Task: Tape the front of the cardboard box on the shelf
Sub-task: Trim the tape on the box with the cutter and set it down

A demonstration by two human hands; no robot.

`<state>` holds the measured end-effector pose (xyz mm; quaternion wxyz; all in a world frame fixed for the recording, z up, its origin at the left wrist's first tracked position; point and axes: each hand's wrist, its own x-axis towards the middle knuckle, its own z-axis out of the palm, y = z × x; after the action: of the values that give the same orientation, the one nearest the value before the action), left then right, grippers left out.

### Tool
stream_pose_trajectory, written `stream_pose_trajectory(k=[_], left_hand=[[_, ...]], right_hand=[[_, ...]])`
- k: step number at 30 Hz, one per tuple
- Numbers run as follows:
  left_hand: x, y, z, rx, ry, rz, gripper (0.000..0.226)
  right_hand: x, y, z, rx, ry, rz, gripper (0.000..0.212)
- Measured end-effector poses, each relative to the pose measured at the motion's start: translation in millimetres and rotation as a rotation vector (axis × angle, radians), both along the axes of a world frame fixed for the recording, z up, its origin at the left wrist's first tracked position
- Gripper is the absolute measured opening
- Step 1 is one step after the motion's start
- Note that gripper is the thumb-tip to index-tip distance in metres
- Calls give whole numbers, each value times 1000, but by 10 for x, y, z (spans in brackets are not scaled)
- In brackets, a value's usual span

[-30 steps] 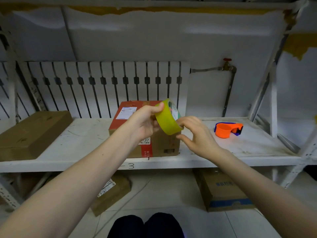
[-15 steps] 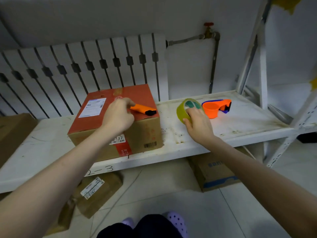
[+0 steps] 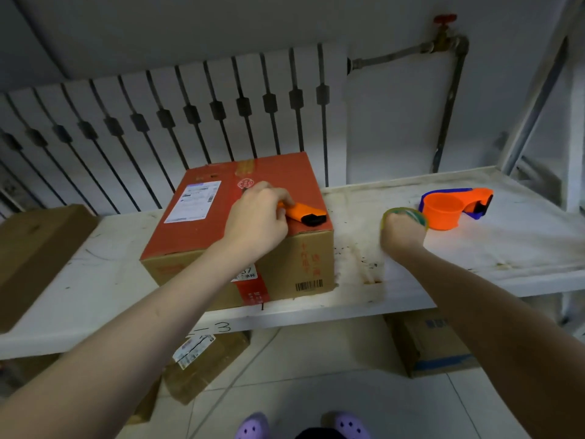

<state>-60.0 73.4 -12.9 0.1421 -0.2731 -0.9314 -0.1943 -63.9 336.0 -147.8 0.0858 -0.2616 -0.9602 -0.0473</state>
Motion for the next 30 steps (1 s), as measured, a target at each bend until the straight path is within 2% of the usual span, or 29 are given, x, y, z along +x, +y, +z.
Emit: stream_pose_trajectory(k=[4, 6, 9, 12, 15, 18, 20, 27, 30], left_hand=[[-8, -26, -41, 6, -26, -4, 34], [8, -33, -48, 6, -38, -16, 36], [52, -47, -42, 20, -57, -27, 38], [100, -122, -9, 35, -53, -1, 40], [125, -294, 33, 7, -36, 71, 37], [134, -512, 38, -47, -44, 177, 31], [158, -637, 24, -84, -60, 229, 24], [242, -819, -85, -147, -84, 224, 28], [276, -855, -122, -158, -91, 211, 36]], right_hand=[[-88, 97, -30, -198, 108, 30, 35], [-100, 0, 103, -298, 251, 51, 35], [-65, -278, 495, -575, 571, 188, 32], [32, -633, 1018, -662, 692, 376, 31], [123, -951, 1338, -655, 553, 555, 33], [134, -1138, 1354, -464, 279, 624, 37], [127, -1223, 1302, -387, 185, 608, 44], [205, -1459, 1269, -224, 156, 584, 28], [297, -1524, 1280, -293, 204, 544, 29]])
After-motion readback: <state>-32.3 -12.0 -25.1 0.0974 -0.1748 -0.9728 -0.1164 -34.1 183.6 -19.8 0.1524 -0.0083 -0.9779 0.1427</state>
